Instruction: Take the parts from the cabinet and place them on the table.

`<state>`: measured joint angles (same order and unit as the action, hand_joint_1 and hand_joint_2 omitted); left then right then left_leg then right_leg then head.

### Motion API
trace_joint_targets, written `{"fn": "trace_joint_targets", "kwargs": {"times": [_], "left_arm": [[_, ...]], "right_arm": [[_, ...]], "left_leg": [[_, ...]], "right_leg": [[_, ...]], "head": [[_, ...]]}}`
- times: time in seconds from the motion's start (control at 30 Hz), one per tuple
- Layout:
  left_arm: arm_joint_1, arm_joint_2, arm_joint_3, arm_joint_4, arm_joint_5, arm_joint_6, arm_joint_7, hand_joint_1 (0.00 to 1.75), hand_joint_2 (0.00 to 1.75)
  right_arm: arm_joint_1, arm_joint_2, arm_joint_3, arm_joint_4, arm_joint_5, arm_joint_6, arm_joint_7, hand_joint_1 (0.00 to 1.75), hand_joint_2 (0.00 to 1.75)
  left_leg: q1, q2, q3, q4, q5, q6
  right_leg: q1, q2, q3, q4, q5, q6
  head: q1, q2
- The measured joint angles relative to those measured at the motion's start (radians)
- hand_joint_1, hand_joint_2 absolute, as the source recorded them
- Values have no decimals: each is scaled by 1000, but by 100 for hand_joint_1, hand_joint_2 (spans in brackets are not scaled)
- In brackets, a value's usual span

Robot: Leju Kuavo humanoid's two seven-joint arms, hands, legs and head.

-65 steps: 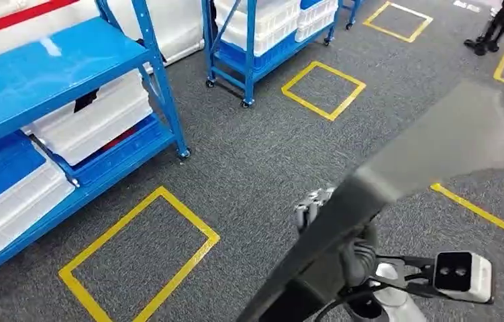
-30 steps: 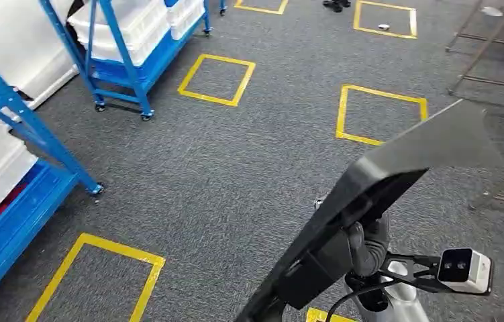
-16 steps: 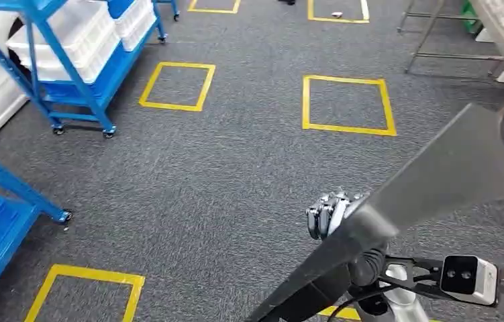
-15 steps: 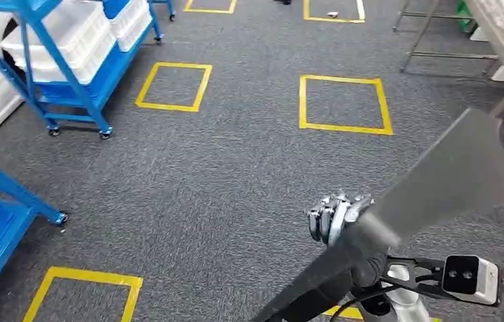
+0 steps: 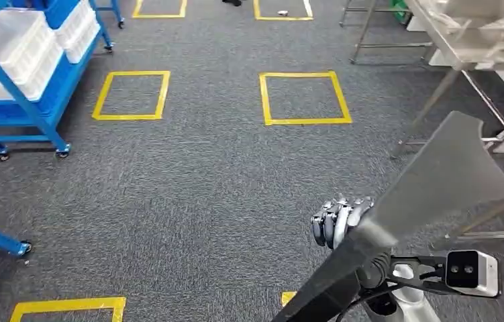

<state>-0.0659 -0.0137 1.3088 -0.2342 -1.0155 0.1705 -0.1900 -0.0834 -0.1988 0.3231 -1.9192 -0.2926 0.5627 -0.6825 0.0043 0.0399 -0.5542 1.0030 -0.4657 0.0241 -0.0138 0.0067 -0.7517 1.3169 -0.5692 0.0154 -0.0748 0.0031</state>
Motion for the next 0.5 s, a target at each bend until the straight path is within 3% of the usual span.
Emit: {"fn": "trace_joint_targets", "kwargs": {"times": [0.03, 0.07, 0.1, 0.13, 0.27, 0.3, 0.33, 0.37, 0.43, 0.47, 0.5], "left_arm": [[-1, 0, 0, 0, -3, -2, -1, 0, 175], [-2, 0, 0, 0, -8, -3, -2, 0, 175], [-3, -2, 0, 0, -8, -3, -2, 0, 175], [-4, -2, 0, 0, -8, -3, -2, 0, 175], [-11, -3, 3, 0, 3, 3, -2, 0, 175], [-14, -3, 3, 0, 5, 4, -2, 0, 175], [-15, -3, 3, 0, 5, 4, -2, 0, 175], [-14, -6, 3, 0, 5, 4, -3, 0, 175], [-10, -6, 5, 0, 7, 4, -5, 0, 175], [-7, -6, 6, 0, 11, 4, -6, 0, 175], [-6, -6, 8, 0, 13, 4, -9, 0, 175]], "right_arm": [[3, -1, 0, 0, 5, -5, 0, 175, 175], [4, -1, 0, 0, 11, -8, 0, 175, 175], [3, 0, 1, 0, 15, -10, 0, 175, 175], [1, 0, 3, -1, 17, -13, 0, 175, 175], [-17, 0, 22, -2, 4, -43, 2, 175, 175], [-21, 0, 26, -3, -1, -47, 3, 175, 175], [-26, 0, 29, -5, -3, -47, 3, 175, 175], [-35, 0, 33, -5, -5, -47, 3, 175, 175], [-43, 0, 42, -5, -9, -47, 4, 175, 175], [-45, 0, 46, -3, -14, -48, 5, 175, 175], [-48, 0, 49, -3, -20, -48, 6, 175, 175]], "left_leg": [[-1, 11, 1, 0, -2, -1], [-1, 22, 3, 0, -3, -3], [-2, 32, 6, 1, -6, -6], [-5, 41, 10, 1, -8, -10], [-6, 78, 19, -3, -14, -31], [-7, 69, 17, 3, -21, -40], [-2, 19, 13, 24, -36, -45], [0, -13, -13, 83, -76, -46], [1, -31, -89, 244, -152, -49], [1, -31, -121, 308, -171, -51], [2, -31, -135, 330, -164, -51]], "right_leg": [[0, -4, 24, -44, 30, -1], [1, -13, 70, -128, 70, -4], [3, -38, 126, -227, 108, -9], [10, -83, 159, -294, 103, -16], [20, -39, 153, -296, 109, -29], [6, -26, 162, -309, 118, -39], [7, -20, 165, -312, 119, -40], [6, -12, 164, -312, 121, -47], [9, 10, 163, -312, 120, -50], [9, 22, 163, -310, 120, -50], [9, 36, 163, -310, 120, -50]], "head": [[0, 0], [0, 0], [0, 0], [0, 0], [0, 0], [0, 0], [0, 0], [0, 0], [0, 0], [0, 0], [0, 0]]}}
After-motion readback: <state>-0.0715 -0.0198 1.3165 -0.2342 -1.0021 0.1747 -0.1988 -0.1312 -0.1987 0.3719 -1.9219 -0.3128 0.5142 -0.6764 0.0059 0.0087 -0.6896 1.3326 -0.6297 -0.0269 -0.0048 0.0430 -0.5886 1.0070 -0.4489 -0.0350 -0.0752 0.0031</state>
